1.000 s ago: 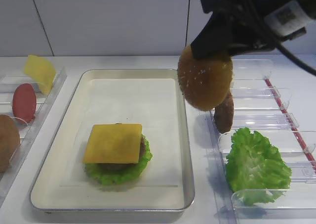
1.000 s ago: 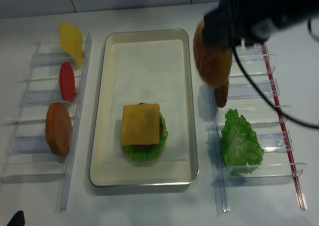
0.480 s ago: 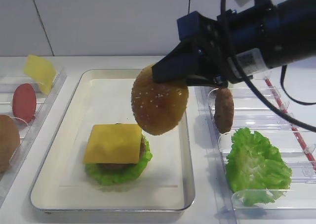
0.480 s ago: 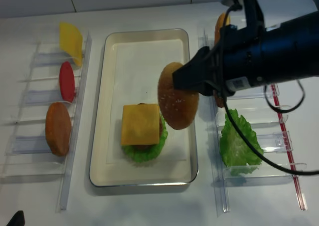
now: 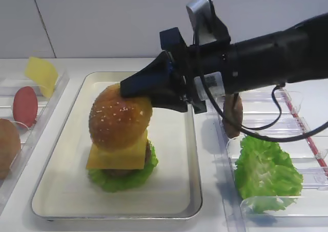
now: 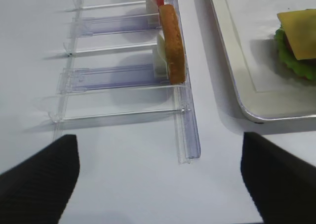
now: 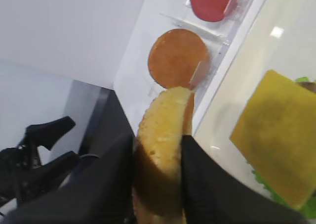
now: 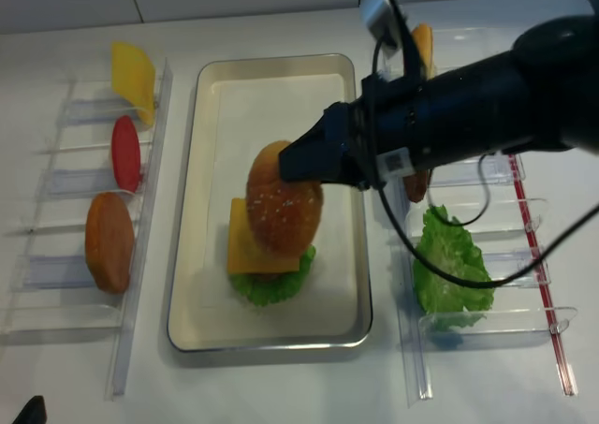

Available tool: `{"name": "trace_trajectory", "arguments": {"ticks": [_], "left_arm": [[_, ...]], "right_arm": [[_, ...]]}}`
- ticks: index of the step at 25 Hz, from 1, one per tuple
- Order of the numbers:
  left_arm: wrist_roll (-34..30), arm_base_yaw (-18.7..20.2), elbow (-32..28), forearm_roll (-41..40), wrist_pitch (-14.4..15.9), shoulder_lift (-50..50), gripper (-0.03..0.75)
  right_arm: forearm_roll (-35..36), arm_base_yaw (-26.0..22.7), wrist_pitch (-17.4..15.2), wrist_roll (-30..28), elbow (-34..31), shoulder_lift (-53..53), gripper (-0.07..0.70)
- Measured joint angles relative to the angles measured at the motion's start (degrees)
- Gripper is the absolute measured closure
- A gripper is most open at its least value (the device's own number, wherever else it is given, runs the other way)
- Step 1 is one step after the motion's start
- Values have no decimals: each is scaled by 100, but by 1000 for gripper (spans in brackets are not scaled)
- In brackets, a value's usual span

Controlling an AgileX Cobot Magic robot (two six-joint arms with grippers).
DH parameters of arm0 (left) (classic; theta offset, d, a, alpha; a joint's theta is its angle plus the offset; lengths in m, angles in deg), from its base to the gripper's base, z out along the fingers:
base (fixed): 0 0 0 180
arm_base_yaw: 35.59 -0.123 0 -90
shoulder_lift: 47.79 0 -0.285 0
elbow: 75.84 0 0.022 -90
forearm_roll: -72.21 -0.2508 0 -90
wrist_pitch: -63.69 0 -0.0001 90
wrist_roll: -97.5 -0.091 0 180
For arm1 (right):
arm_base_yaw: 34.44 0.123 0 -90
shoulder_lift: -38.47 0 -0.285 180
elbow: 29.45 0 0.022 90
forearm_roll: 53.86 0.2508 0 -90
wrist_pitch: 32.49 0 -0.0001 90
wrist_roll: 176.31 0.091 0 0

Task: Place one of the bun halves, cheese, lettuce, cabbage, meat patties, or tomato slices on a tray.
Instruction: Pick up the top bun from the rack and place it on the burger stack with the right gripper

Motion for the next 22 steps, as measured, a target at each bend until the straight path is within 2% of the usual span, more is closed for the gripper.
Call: {"name": "trace_trajectory", "arguments": {"ticks": [3, 6, 13, 16, 22], "left_arm": [[0, 0, 0, 0, 0, 0, 82], [0, 0, 0, 0, 0, 0, 82], [0, 0, 0, 0, 0, 0, 82], [0, 0, 0, 0, -10, 0, 82], [0, 0, 0, 0, -10, 0, 82]], "right_arm": [[579, 0, -453, -264, 0, 428, 382], [758, 0, -596, -330, 11, 806, 382], [793, 0, -594, -496, 47, 1302, 383], [793, 0, -454, -525, 129, 1415, 383], [816, 0, -416, -124, 424, 1686, 383]]}}
